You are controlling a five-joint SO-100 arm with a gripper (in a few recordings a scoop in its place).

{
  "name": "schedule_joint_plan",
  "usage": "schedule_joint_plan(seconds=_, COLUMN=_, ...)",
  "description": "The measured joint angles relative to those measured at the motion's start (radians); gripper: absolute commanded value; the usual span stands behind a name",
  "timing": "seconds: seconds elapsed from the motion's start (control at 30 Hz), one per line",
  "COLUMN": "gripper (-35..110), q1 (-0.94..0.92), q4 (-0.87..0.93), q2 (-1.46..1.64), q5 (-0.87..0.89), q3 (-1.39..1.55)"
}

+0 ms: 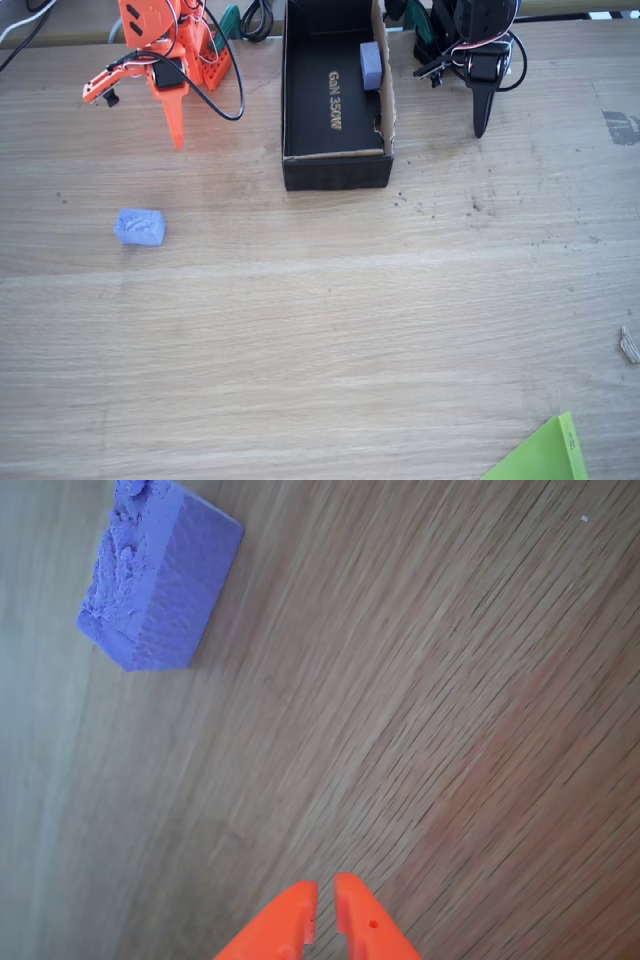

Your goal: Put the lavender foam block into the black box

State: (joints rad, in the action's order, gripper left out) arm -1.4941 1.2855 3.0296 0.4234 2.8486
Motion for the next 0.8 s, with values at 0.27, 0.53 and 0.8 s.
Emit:
schedule_joint_plan(seconds=0.27, gripper=0, q1=-0.126, q4=0.002, q2=0.0, q5=-0.281, q3=0.0)
schedule_joint_plan(seconds=0.53, gripper=0, q1=-0.123, q4=0.002, q2=0.0, q5=-0.298, q3=0.0)
schedule_joint_plan(seconds=0.8, gripper=0, q1=-0.129, q4=0.002, q2=0.0, q5=-0.298, q3=0.0)
